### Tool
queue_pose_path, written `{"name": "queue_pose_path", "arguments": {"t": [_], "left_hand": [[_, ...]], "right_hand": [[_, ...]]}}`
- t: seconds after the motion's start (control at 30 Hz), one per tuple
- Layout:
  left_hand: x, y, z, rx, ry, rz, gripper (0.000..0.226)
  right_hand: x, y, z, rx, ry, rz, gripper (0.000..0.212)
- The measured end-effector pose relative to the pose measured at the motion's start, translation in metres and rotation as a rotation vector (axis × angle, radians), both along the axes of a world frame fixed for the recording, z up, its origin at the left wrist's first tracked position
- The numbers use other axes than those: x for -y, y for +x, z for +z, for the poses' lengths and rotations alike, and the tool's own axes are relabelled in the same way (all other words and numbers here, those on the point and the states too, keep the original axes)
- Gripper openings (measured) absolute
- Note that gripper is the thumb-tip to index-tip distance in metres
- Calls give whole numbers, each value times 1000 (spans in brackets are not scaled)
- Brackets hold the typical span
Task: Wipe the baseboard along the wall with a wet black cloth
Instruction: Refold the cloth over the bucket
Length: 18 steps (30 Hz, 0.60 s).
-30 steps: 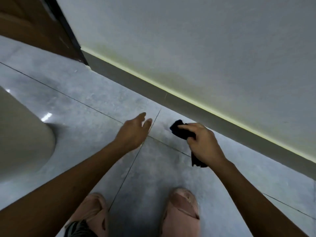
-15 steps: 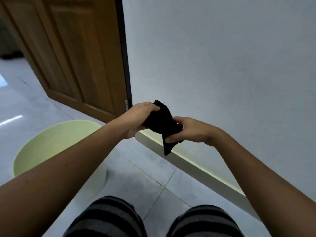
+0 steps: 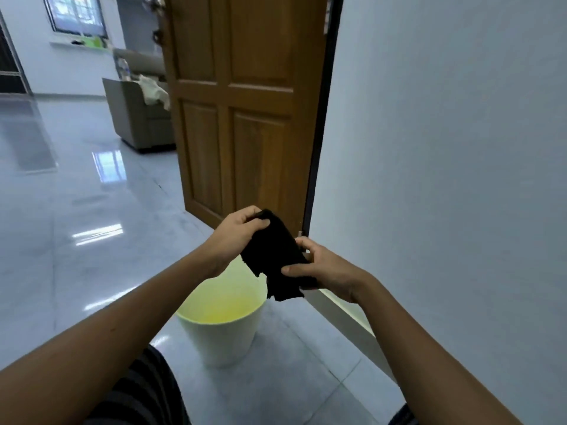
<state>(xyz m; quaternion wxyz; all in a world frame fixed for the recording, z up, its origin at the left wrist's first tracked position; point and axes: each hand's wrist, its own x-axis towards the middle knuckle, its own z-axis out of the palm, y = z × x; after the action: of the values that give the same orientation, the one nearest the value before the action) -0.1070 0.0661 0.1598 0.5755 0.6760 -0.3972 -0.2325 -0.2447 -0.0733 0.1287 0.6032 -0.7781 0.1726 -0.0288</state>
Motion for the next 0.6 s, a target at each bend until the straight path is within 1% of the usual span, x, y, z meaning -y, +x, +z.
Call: {"name": "queue_pose_path", "arguments": {"t": [0.07, 0.1, 0.17, 0.23, 0.27, 0.37, 0.47, 0.57, 0.6], "left_hand": [[-9, 7, -20, -28, -21, 37, 15], [-13, 11, -29, -7, -14, 69, 15], [-19, 19, -47, 77, 3, 160, 16], [-23, 26, -62, 141, 19, 230, 16], [-24, 30, -70, 143, 26, 236, 16], [-21, 44, -95, 71, 51, 205, 20], [-10, 57, -106, -23, 67, 181, 23], [5, 65, -111, -44, 64, 139, 23], [10, 68, -113, -46, 60, 121, 21]], "right_hand": [[-10, 8, -18, -50, 32, -8, 33], [-16, 13, -26, -61, 46, -44, 33], [-23, 22, -41, -24, 13, -136, 36], [-26, 29, -54, 19, 9, -200, 31], [-28, 33, -59, 20, 39, -219, 29], [-35, 45, -73, 12, 153, -304, 27], [-35, 58, -87, 16, 1, -448, 26], [-24, 66, -89, 98, -4, -659, 24], [-18, 69, -88, 111, -18, -694, 23]]}}
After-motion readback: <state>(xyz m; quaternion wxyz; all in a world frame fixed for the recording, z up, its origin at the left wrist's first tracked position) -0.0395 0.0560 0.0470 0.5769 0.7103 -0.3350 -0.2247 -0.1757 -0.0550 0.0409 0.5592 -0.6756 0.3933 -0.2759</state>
